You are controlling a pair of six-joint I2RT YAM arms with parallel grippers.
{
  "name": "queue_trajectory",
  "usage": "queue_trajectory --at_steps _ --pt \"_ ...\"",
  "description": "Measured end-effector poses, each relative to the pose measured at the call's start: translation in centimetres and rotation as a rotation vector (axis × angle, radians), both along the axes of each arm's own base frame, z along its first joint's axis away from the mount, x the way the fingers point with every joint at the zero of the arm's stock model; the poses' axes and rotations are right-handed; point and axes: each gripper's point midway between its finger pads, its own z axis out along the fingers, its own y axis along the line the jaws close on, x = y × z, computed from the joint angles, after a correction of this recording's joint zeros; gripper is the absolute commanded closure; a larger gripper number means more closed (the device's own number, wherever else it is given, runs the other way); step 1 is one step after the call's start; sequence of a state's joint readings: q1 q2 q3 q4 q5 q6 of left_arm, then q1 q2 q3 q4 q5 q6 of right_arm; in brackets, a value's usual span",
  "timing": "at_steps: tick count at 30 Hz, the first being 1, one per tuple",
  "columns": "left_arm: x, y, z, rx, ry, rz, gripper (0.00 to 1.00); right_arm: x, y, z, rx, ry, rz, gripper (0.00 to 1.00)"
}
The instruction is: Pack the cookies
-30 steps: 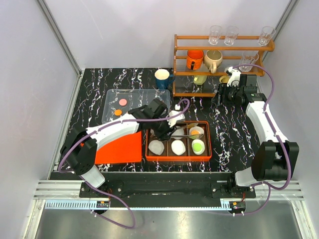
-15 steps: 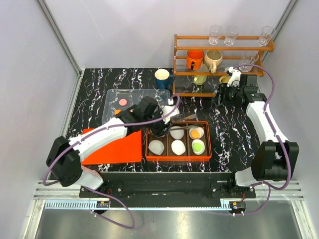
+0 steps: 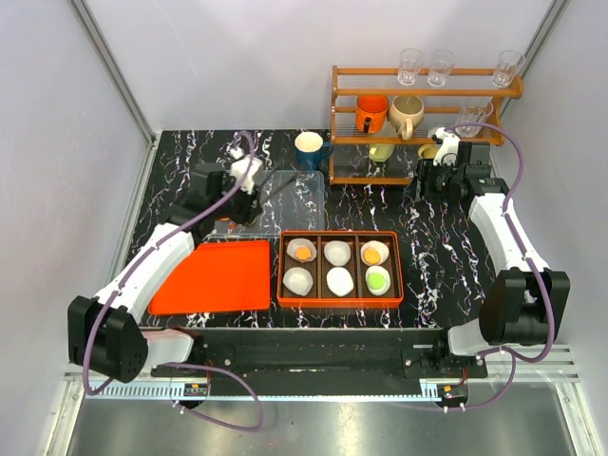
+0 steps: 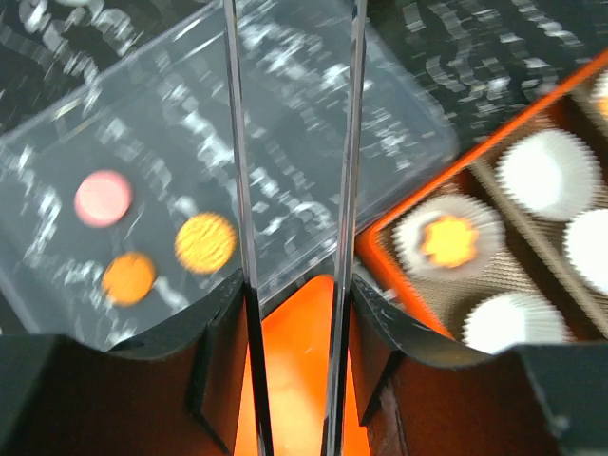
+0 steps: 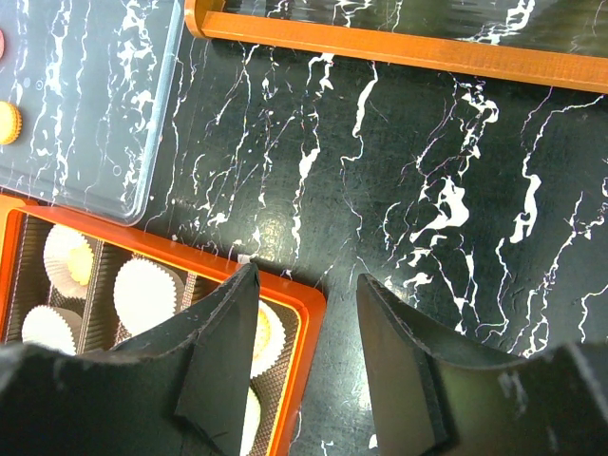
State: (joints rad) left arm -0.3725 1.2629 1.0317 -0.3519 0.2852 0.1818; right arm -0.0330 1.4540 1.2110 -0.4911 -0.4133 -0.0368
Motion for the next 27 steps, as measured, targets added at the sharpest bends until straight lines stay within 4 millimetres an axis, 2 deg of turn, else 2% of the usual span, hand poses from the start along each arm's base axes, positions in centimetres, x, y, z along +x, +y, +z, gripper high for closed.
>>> queue_trajectory --at_steps 1,6,12,18,23,27 --pt "0.6 2.0 -0.7 0.005 0.018 0.059 0.55 0.0 0.0 0.0 0.0 0.0 0.0 0.46" --pt "1.5 9.0 -3.6 0.021 0.091 0.256 0.54 0.0 0.0 0.0 0.001 0.0 0.001 0.46" --pt "1.9 14.4 -5.1 0.018 0.129 0.386 0.53 0.0 0.0 0.0 0.001 0.0 0.0 0.46" --pt "2.1 17.1 -7.5 0.025 0.191 0.423 0.52 0.0 0.1 0.0 0.005 0.0 0.005 0.46" --pt "1.8 17.4 -10.0 0.024 0.261 0.41 0.52 -0.1 0.3 0.0 0.012 0.001 0.012 0.46" --pt "1.7 17.3 -11.3 0.021 0.299 0.396 0.52 -0.1 0.3 0.0 0.012 0.001 0.012 0.46"
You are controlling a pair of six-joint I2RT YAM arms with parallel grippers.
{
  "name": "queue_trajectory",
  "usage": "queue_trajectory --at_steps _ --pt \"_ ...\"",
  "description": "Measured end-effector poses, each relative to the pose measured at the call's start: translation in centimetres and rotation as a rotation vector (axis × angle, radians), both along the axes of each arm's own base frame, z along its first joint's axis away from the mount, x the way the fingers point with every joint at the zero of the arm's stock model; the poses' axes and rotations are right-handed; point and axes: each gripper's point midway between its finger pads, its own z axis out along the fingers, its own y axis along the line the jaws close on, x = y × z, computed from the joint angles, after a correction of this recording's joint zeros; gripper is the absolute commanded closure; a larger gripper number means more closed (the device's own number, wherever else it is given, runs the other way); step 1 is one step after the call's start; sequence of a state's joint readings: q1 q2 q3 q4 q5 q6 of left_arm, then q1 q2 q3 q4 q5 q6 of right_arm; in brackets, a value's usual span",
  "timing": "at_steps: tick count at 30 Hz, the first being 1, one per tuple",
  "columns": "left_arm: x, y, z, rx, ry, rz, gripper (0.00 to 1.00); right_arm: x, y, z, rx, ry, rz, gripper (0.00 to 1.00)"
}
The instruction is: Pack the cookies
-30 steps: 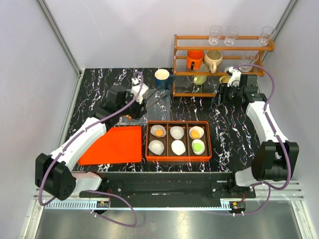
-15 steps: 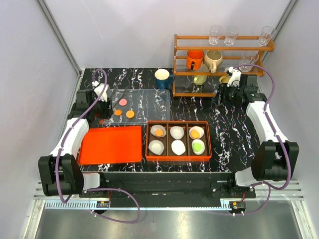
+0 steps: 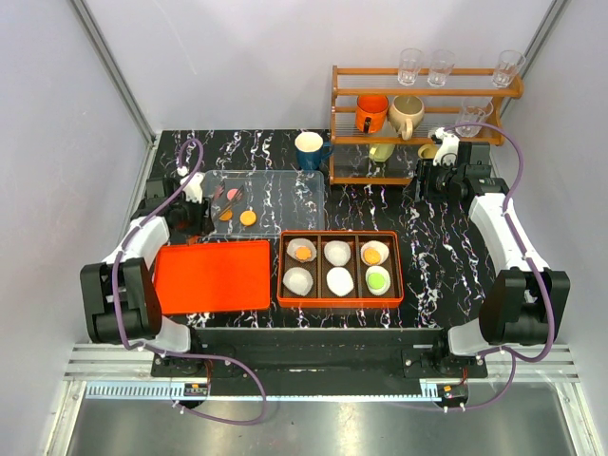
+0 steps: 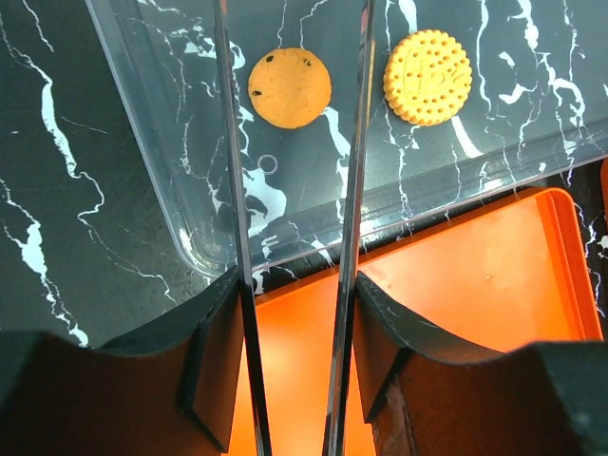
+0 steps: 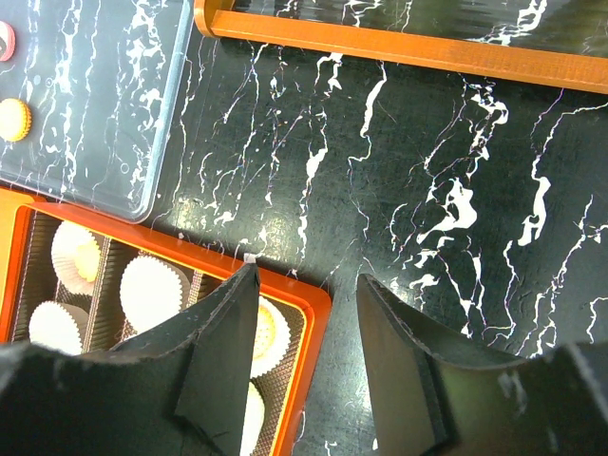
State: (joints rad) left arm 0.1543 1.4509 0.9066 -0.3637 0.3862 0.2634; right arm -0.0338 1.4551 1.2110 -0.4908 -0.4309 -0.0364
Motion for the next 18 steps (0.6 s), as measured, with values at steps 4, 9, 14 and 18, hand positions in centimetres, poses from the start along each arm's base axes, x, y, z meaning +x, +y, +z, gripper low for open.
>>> queue_trajectory --at_steps 4,9,14,18 --pt "0.2 0.0 -0.8 -0.004 0.016 -0.005 0.52 0.0 0.0 0.0 0.0 0.0 0.0 0.46" --pt "0.4 0.0 -1.6 -0.003 0.028 -0.009 0.52 0.0 0.0 0.0 0.0 0.001 0.0 0.46" --pt "0.5 0.0 -1.9 -0.003 0.033 -0.011 0.54 0.0 0.0 0.0 0.0 0.001 0.0 0.46" --pt "0.6 0.1 -1.9 0.003 0.024 -0.017 0.57 0.0 0.0 0.0 0.0 0.001 0.0 0.46"
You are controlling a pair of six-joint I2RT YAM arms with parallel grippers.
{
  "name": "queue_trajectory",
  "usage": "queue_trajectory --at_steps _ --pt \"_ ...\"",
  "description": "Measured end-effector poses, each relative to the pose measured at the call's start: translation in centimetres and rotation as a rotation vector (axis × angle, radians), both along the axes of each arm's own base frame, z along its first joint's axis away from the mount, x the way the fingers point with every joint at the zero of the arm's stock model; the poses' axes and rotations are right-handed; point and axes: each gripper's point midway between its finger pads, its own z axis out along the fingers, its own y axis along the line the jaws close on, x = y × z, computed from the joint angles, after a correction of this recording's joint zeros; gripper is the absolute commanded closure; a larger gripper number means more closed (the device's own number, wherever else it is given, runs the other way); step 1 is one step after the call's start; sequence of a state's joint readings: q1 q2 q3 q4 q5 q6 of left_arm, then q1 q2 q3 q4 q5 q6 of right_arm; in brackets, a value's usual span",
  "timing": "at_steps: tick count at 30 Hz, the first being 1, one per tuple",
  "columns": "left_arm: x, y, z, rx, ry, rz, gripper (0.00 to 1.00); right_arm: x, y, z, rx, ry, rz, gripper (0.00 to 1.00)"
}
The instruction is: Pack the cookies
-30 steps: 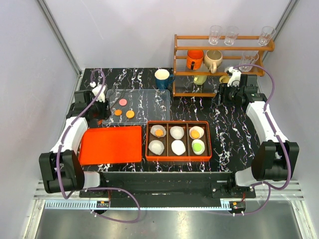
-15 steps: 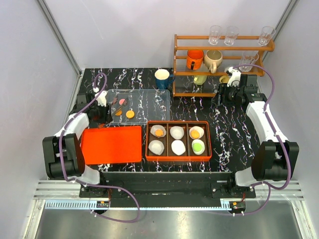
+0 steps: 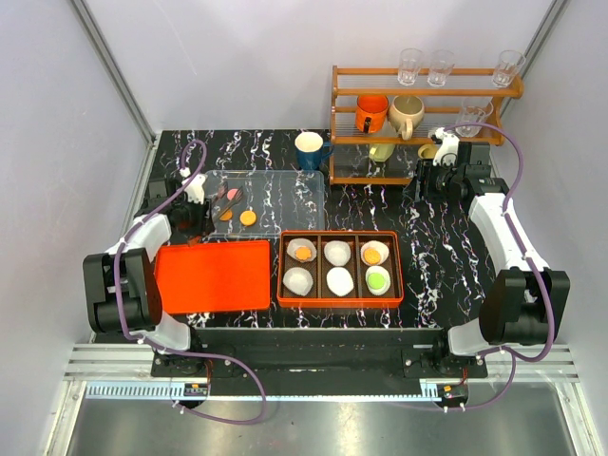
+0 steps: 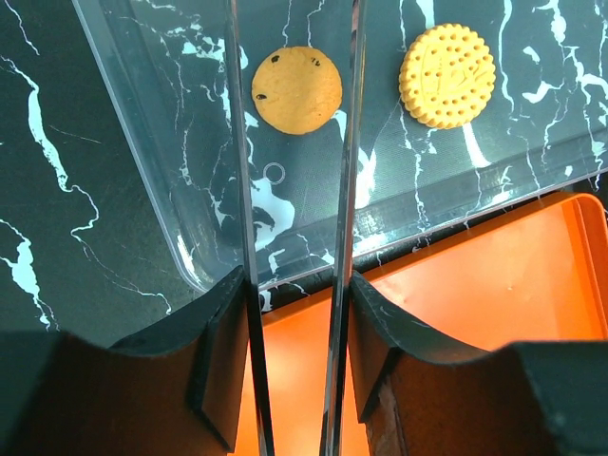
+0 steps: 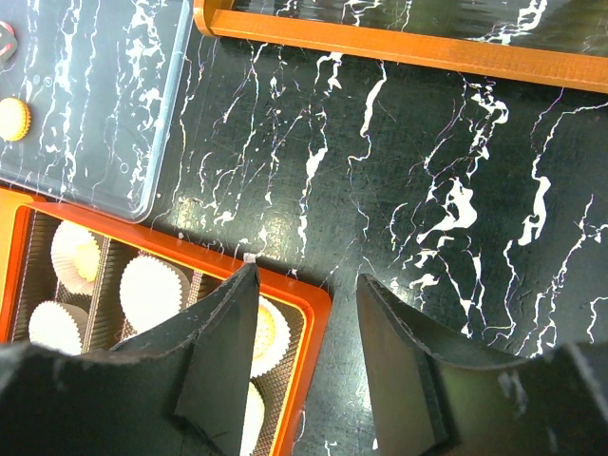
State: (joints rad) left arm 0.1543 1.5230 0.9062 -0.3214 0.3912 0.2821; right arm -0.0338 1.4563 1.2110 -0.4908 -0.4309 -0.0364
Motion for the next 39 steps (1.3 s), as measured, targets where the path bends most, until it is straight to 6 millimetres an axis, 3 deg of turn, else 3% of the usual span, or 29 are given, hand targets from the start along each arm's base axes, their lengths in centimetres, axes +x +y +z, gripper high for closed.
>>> queue_trajectory --at_steps 17,31,36,39 --pt "-0.7 -0.1 -0.6 0.006 0.01 -0.013 0.72 0.0 0.0 0.0 0.0 0.0 0.0 0.46" --pt "-1.8 -1.7 4.3 -0.042 -0.093 -0.078 0.72 0.0 0.0 0.0 0.0 0.0 0.0 0.46" --pt "-3.0 -3.8 6.5 -0.091 -0.109 -0.156 0.72 0.0 0.0 0.0 0.0 0.0 0.0 0.46" --pt "-3.9 -6.6 8.4 -0.101 -0.146 -0.257 0.72 0.0 0.0 0.0 0.0 0.001 0.0 0.46"
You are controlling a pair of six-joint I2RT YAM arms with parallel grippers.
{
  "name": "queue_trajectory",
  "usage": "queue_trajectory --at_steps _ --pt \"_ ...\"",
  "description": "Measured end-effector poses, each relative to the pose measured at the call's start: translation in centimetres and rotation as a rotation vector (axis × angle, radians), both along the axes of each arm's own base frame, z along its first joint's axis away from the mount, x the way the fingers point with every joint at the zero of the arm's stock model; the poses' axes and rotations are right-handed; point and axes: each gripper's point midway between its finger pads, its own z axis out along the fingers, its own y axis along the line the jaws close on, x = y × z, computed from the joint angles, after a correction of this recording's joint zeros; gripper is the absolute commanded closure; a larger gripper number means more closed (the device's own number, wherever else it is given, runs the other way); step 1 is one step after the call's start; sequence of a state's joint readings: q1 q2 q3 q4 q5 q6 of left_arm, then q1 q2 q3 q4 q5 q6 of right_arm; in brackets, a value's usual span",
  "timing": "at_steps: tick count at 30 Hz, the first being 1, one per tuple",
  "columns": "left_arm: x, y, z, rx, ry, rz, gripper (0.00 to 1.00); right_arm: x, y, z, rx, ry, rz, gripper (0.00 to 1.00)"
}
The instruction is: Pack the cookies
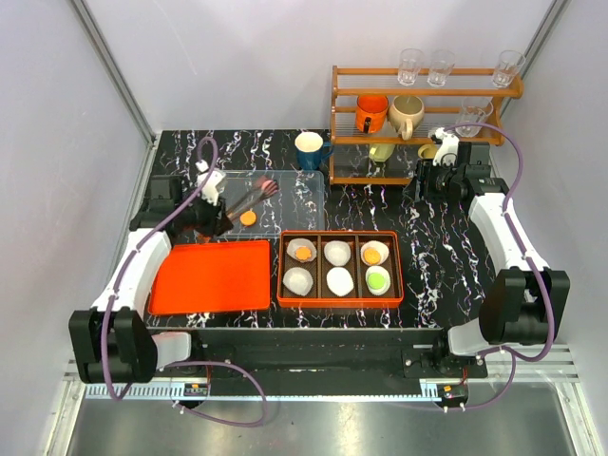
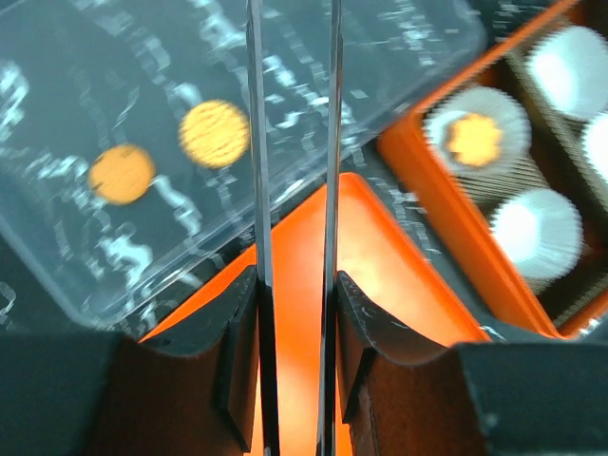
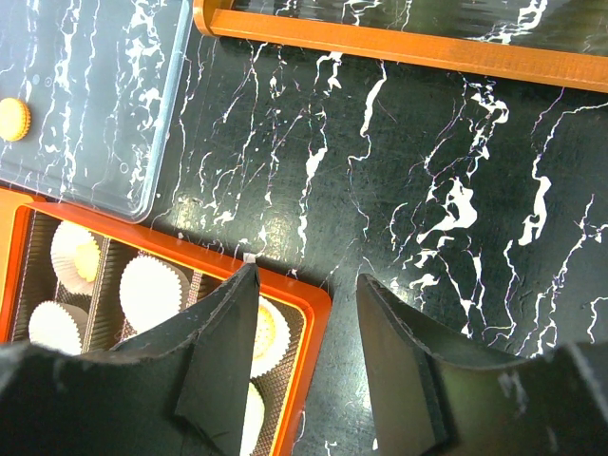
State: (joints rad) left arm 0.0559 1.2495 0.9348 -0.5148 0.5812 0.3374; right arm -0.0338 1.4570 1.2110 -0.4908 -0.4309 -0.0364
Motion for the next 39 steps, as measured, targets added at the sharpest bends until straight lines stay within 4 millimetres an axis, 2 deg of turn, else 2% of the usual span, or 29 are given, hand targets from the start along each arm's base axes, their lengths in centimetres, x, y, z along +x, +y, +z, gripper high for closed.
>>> queue_trajectory --at_steps 4,8,16,24,39 --pt "-2.3 -4.6 1.7 -0.009 -0.035 -0.166 0.71 0.0 0.0 -0.1 0.0 0.002 0.0 0.46" --pt "-4.6 -8.1 2.1 -0.008 -0.033 -0.295 0.71 0.0 0.0 -0.1 0.0 0.002 -0.001 0.46" --pt "-7.9 -12.6 1.5 0.018 -0.012 -0.473 0.71 0.0 0.0 -0.1 0.0 0.002 0.0 0.46" --pt "-9.4 -14.5 -0.6 0.068 0.037 -0.546 0.71 0.0 0.0 -0.1 0.0 0.002 0.0 0.46" --pt "-10.0 -14.5 -3.5 0.128 0.081 -0.551 0.66 0.0 0.0 -0.1 0.0 0.002 0.0 0.46"
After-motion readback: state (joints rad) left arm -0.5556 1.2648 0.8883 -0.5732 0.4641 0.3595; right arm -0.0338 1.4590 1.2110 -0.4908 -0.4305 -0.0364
